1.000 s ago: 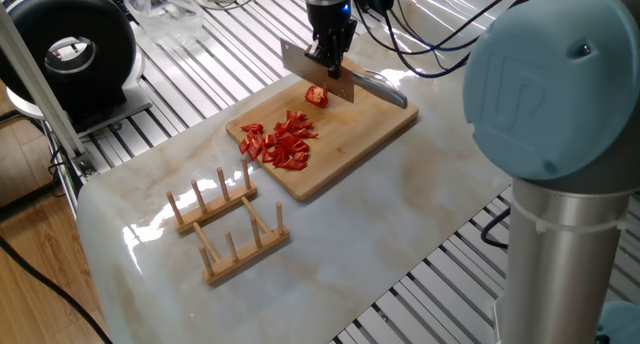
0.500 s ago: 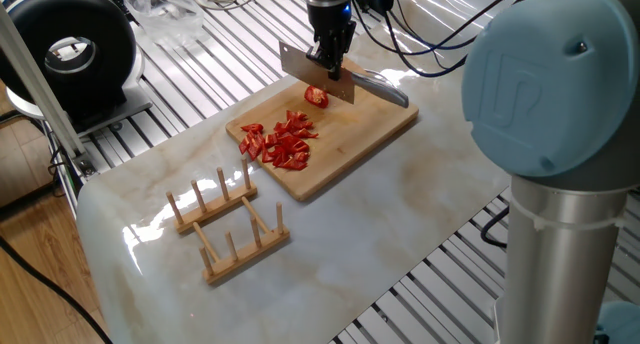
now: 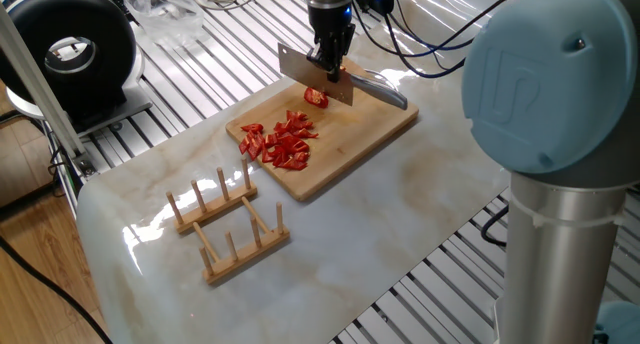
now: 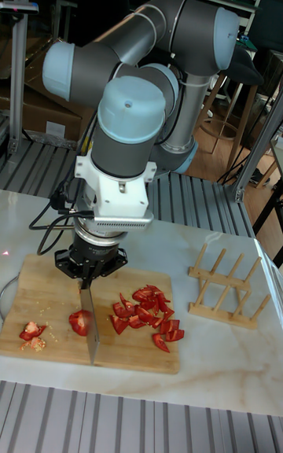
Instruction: Chop the chili peppers
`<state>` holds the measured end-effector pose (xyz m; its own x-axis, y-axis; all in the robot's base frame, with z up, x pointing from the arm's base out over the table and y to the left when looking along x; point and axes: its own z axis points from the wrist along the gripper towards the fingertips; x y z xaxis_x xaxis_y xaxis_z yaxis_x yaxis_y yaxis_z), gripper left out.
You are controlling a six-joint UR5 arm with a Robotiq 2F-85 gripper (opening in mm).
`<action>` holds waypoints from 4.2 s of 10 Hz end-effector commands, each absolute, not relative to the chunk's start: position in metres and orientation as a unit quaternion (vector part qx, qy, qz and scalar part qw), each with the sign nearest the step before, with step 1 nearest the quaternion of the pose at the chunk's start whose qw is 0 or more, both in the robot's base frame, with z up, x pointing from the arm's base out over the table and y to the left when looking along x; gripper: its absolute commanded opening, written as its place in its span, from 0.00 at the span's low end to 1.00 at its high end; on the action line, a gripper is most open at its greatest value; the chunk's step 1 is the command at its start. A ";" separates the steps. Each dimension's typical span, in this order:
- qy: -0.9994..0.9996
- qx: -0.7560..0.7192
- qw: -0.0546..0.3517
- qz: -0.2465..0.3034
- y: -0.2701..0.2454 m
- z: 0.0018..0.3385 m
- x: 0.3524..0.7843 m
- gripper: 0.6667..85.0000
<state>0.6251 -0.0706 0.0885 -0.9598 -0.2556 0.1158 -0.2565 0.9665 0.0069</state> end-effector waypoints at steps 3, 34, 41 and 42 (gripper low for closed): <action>-0.990 0.132 0.048 0.005 -0.073 0.087 0.632 0.01; -0.982 0.171 0.076 -0.028 -0.053 0.065 0.645 0.01; -0.978 0.197 0.071 -0.026 -0.061 0.064 0.647 0.01; -0.977 0.201 0.067 -0.026 -0.062 0.065 0.648 0.01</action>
